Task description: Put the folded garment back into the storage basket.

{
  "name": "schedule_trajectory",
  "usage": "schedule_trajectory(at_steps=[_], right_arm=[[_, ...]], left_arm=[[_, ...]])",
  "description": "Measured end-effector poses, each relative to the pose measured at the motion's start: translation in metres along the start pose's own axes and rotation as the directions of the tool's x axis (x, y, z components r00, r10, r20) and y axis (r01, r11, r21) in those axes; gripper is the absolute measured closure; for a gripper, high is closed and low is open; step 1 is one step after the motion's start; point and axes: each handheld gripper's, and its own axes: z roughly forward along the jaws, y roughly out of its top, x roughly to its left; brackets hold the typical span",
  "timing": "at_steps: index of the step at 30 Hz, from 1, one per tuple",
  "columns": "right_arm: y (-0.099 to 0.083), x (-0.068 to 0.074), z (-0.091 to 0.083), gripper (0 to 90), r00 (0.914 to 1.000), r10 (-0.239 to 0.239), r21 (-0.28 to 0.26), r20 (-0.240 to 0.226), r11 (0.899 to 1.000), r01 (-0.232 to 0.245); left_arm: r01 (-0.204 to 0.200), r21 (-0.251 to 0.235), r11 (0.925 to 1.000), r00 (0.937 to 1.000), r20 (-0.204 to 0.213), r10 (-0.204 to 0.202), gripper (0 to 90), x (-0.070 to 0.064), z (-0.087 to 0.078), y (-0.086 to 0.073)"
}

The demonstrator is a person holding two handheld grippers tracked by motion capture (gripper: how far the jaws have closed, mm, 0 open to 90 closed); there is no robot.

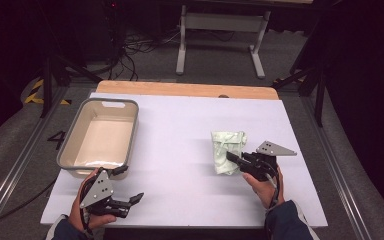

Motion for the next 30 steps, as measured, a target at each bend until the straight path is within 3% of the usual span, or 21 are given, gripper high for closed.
schedule_trajectory(at_steps=[18, 30], right_arm=[[0.030, 0.021, 0.026, 75.8, 0.9987, -0.036, -0.059, -0.036, 0.998, 0.034], [0.052, 0.043, 0.061, 75.8, 0.9950, -0.050, -0.088, -0.086, 0.995, 0.042]], left_arm=[[-0.018, -0.014, 0.9997, 0.9997, 0.018, 0.018, 9.4, -0.008, 0.002, 0.000], [-0.015, -0.019, 0.9997, 0.9992, 0.038, 0.015, 9.6, -0.011, 0.005, -0.001]])
